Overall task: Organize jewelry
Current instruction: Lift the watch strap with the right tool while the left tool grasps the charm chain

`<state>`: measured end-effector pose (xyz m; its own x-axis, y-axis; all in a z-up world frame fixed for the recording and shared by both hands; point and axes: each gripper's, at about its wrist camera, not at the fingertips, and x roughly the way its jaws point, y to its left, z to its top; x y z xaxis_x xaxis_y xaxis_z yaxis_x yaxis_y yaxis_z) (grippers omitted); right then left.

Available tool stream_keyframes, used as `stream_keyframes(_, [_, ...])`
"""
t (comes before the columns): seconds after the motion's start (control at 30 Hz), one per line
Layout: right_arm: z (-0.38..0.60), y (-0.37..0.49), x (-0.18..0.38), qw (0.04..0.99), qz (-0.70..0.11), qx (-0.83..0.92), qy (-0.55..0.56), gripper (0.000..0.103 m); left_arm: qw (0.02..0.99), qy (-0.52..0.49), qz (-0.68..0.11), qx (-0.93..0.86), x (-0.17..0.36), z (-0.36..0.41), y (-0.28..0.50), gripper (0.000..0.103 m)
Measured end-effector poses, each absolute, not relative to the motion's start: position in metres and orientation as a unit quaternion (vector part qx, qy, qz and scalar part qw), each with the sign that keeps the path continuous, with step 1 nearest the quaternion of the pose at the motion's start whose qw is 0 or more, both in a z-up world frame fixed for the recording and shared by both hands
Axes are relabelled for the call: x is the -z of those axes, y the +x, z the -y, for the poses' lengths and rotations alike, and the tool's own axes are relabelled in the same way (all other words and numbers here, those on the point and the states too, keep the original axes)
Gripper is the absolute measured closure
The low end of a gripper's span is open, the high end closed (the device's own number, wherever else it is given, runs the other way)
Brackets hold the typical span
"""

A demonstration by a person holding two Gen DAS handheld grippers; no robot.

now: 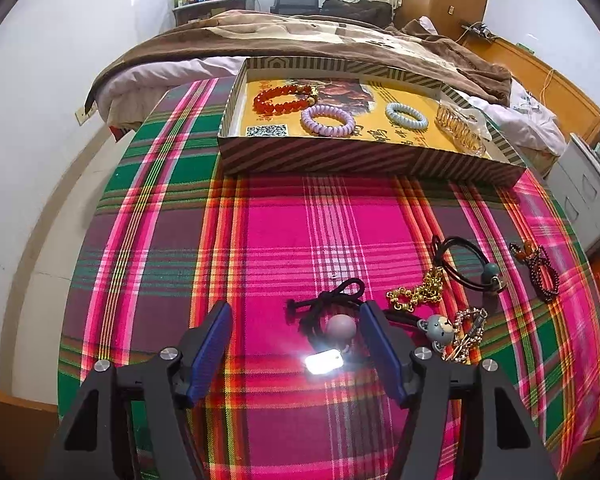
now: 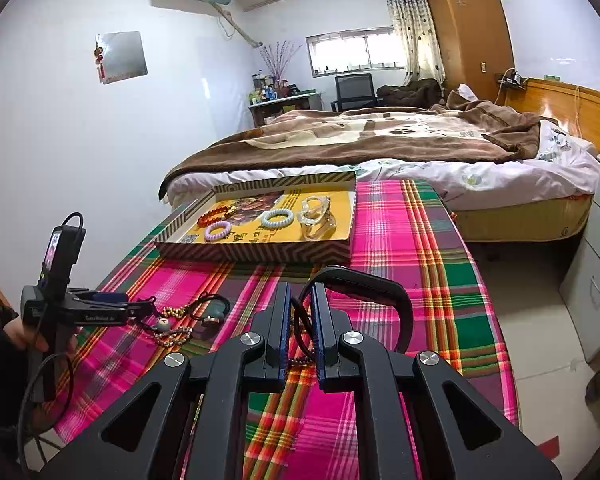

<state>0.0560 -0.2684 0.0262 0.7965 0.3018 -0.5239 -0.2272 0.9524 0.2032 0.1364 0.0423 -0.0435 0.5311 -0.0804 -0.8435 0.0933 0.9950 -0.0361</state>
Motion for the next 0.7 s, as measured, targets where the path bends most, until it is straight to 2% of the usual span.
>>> stream_keyframes(0.07, [0.268, 0.057, -0.025, 0.945, -0.288, -0.14, 0.065, 0.093, 0.876, 0.022, -0.479, 0.047, 0.044, -0.039, 0.136, 0.046])
stream_keyframes(0.13, [0.269, 0.058, -0.024, 0.945, -0.289, -0.139, 0.067, 0.093, 0.877, 0.028, -0.477, 0.054, 0.043, -0.036, 0.134, 0.056])
stream_keyframes(0.23, [0.269, 0.06, -0.022, 0.944, -0.291, -0.137, 0.069, 0.093, 0.878, 0.035, -0.473, 0.061, 0.042, -0.032, 0.132, 0.064])
stream_keyframes(0.27, [0.269, 0.061, -0.022, 0.944, -0.292, -0.137, 0.069, 0.093, 0.878, 0.037, -0.472, 0.064, 0.042, -0.031, 0.131, 0.071])
stream_keyframes(0.3, [0.269, 0.061, -0.022, 0.944, -0.292, -0.137, 0.069, 0.093, 0.879, 0.04, -0.471, 0.066, 0.042, -0.03, 0.131, 0.083])
stream_keyframes(0.33, [0.269, 0.061, -0.023, 0.944, -0.291, -0.137, 0.07, 0.093, 0.879, 0.042, -0.471, 0.064, 0.041, -0.029, 0.131, 0.088])
stream_keyframes(0.7, [0.27, 0.062, -0.025, 0.946, -0.288, -0.135, 0.071, 0.093, 0.895, -0.003, -0.439, 0.087, 0.015, -0.036, 0.122, 0.088])
